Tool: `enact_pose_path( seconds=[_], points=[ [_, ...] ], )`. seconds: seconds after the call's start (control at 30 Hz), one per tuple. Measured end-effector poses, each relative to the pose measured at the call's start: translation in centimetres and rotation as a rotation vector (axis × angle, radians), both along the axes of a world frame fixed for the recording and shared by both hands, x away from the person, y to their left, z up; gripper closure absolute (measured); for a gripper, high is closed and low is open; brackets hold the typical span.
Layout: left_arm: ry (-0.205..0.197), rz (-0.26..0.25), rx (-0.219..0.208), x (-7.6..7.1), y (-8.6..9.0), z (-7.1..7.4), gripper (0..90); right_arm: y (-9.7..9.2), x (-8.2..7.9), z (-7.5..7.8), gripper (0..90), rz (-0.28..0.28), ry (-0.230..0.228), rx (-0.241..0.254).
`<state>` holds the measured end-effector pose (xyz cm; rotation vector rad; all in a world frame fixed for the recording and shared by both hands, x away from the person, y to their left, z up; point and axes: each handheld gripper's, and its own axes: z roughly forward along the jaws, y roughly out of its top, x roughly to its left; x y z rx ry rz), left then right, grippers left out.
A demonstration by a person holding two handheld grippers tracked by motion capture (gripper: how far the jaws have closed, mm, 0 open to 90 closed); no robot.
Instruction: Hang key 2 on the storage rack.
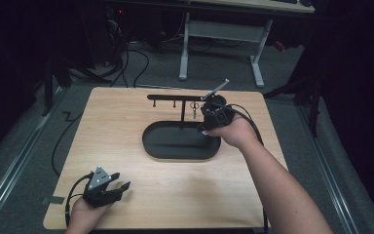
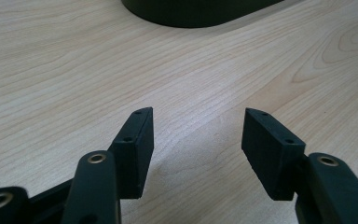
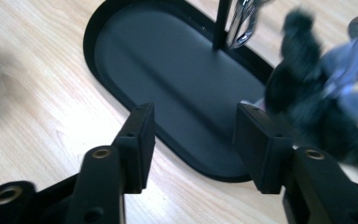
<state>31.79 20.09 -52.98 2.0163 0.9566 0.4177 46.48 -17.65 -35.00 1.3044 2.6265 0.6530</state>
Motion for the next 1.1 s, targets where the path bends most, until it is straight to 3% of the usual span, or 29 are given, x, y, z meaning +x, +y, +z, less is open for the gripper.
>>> enact_pose_path(
  seconds=[0.2,0.43,0.57,0.7,0.87,0.93,0.97,1.0,1.1],
  points=[
    [-0.004,-0.012,-0.013,-0.2,-0.1,0.1,42.6,-1.2,-2.1,-2.1,42.9,-0.017,-0.024,0.071],
    [-0.008,-0.022,-0.019,-0.4,-0.1,0.1,42.0,-3.8,-5.9,-6.1,37.4,-0.087,-0.113,0.146],
    [-0.008,-0.027,-0.016,-0.5,-0.4,0.1,41.8,-5.9,-9.2,-9.6,36.2,-0.108,-0.212,0.146],
    [-0.008,-0.026,-0.02,-0.6,-0.7,0.1,41.5,-7.8,-12.2,-12.4,32.6,-0.144,-0.276,0.169],
    [-0.014,-0.022,-0.038,-0.8,-0.8,0.3,40.9,-9.6,-15.5,-15.4,19.7,-0.218,-0.369,0.196],
    [-0.02,-0.02,-0.039,-0.9,-0.9,0.4,40.6,-10.3,-17.1,-16.7,18.0,-0.233,-0.43,0.192],
    [-0.02,-0.019,-0.043,-0.9,-1.0,0.5,40.5,-10.7,-17.6,-17.1,18.3,-0.233,-0.437,0.198],
    [-0.022,-0.019,-0.046,-0.9,-1.1,0.5,40.3,-11.2,-17.8,-17.3,16.2,-0.228,-0.398,0.208],
    [-0.031,-0.026,-0.026,-1.1,-1.6,0.6,39.2,-12.2,-17.7,-17.9,15.3,-0.234,-0.371,0.187]
  ],
)
